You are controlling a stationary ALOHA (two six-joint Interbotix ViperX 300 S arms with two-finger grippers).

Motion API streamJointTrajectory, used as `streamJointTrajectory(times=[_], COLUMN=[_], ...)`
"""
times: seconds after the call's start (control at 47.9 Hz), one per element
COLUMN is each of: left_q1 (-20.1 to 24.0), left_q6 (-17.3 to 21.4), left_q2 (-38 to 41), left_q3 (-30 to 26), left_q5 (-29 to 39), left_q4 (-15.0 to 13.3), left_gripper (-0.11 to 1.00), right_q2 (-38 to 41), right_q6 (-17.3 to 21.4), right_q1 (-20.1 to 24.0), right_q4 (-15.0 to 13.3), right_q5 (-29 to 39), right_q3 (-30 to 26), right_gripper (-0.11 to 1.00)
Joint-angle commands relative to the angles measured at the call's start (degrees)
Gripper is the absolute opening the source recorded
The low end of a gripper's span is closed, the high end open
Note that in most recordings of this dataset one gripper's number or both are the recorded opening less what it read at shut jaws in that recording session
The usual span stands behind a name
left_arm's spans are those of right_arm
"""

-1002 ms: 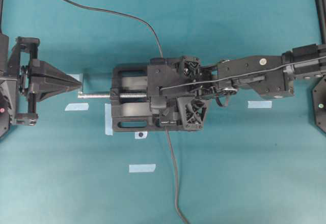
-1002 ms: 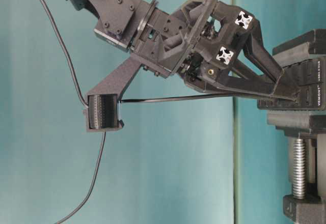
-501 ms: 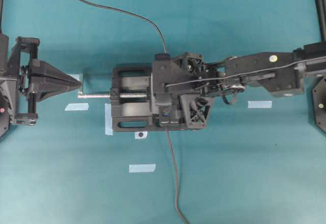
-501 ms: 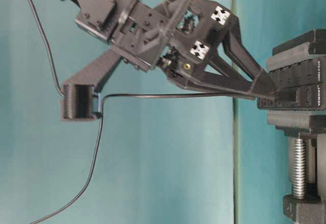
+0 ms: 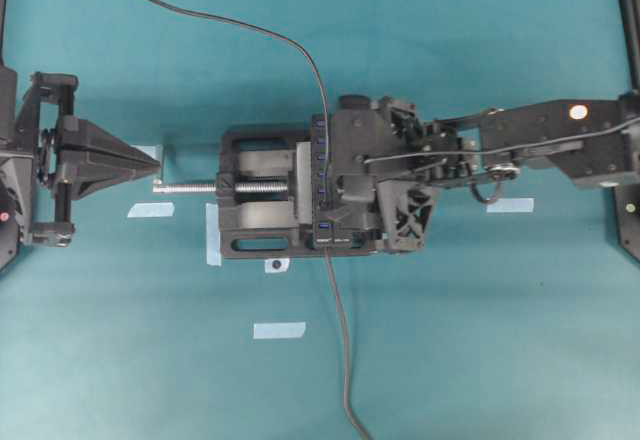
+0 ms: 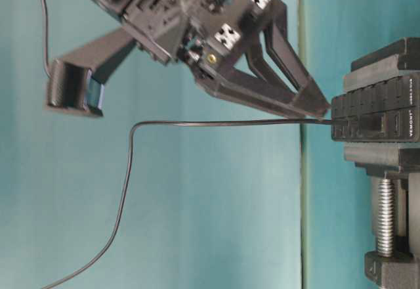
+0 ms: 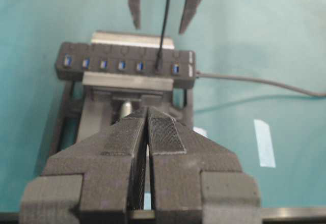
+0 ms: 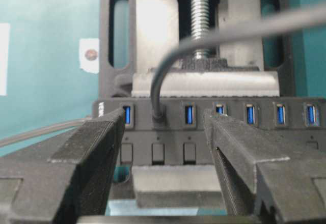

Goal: Insert the USB into the second port from the front of the fixed hub.

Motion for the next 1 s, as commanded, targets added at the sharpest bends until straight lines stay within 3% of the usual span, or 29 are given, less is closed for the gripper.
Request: streamJointTrajectory(times=[0.0,0.418,0.981], left_q1=[0.0,0.0,0.0], left_q6=[-0.09,-0.09,-0.09], left_q2=[0.18,0.09,0.09], left_q3=[-0.88,-0.88,-0.88], left_q5=[-0.53,-0.53,-0.53], left_q4=[0.0,0.09,0.0], left_gripper=[0.0,0.0,0.0], right_q2=[-2.46,-3.78,-3.78], right_q6=[0.35,0.44,0.44], right_q1=[0.09,0.18,0.35], right_q4=[0.35,0.7,0.7], right_q5=[-0.62,-4.83,-5.1], right_q3=[0.09,2.2,2.81], right_gripper=[0.69,0.7,0.7])
